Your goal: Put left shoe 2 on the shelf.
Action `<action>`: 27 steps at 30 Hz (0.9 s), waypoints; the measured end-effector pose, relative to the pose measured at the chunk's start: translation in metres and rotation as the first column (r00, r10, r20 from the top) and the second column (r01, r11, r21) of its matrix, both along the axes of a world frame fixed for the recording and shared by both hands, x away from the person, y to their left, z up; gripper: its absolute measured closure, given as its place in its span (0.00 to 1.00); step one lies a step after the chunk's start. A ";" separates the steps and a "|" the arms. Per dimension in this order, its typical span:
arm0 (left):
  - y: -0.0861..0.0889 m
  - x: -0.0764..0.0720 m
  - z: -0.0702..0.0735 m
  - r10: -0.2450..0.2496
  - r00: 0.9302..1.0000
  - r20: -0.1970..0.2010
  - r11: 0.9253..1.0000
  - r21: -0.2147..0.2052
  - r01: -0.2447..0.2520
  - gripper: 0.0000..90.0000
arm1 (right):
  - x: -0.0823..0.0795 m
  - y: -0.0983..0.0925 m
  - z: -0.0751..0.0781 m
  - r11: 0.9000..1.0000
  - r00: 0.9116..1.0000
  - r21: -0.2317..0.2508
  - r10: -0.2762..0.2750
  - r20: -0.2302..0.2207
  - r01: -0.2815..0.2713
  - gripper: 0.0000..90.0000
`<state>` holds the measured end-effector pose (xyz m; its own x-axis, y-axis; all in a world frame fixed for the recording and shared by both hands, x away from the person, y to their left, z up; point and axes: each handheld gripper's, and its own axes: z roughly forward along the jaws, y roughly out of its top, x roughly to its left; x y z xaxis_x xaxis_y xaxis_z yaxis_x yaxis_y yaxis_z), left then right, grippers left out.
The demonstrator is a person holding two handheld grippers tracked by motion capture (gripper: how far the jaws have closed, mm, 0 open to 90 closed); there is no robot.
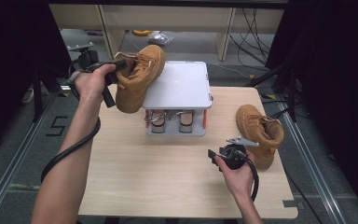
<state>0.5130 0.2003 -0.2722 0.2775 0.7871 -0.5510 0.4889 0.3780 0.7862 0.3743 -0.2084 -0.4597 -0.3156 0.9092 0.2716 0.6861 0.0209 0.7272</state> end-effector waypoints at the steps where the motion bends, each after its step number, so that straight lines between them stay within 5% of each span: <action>1: -0.002 0.001 0.001 0.001 1.000 0.000 1.000 -0.005 -0.001 0.90 | 0.000 -0.001 0.001 1.000 1.000 -0.003 -0.002 -0.003 0.002 0.53; 19: -0.036 0.023 -0.003 -0.019 0.999 -0.040 1.000 -0.006 0.018 0.90 | 0.000 -0.007 0.002 1.000 1.000 -0.005 -0.026 -0.002 0.026 0.53; 27: -0.037 0.031 -0.005 0.001 0.998 -0.061 1.000 -0.010 -0.001 0.87 | 0.002 -0.010 0.000 1.000 1.000 -0.006 -0.011 0.017 0.011 0.53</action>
<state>0.5443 0.1635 -0.2776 0.2422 0.7818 -0.5746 0.5357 0.3860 0.7510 0.3761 -0.2187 -0.4592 -0.3101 0.9142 0.2609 0.6737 0.0177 0.7388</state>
